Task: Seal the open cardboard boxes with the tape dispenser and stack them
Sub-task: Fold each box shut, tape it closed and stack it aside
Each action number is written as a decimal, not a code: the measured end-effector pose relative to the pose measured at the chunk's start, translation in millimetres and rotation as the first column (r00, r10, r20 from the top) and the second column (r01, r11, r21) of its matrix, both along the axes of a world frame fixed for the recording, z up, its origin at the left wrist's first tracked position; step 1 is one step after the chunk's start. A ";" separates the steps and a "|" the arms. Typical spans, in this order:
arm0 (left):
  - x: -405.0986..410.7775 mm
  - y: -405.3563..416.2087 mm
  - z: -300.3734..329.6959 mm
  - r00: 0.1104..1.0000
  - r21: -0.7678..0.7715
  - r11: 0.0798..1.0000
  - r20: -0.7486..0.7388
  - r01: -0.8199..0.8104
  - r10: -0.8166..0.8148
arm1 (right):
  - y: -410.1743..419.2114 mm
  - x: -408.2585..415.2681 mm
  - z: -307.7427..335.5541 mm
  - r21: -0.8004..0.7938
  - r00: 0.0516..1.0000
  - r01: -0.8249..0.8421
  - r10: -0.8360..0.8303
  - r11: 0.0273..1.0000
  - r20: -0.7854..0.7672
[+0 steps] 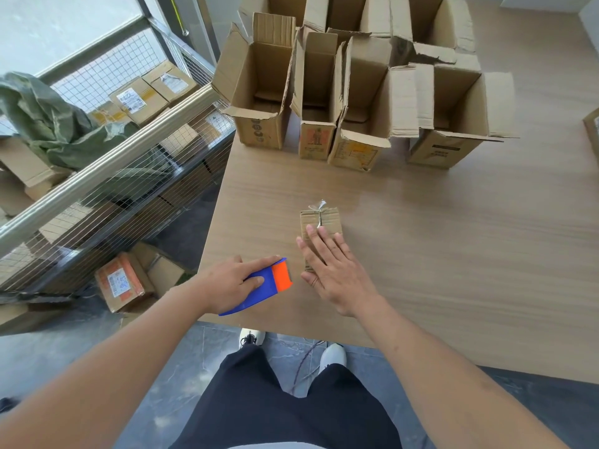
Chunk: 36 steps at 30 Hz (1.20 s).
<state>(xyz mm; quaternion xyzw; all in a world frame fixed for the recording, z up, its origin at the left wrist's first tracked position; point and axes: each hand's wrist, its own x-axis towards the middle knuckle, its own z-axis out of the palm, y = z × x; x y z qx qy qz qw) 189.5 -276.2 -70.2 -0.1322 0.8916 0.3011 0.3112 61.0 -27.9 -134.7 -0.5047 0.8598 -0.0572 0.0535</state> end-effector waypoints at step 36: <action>-16.0 -1.9 -1.2 0.973 -0.058 0.993 -0.212 -0.105 0.090 | -18.4 18.5 -10.3 -0.234 0.975 0.151 -0.183 0.960 -0.123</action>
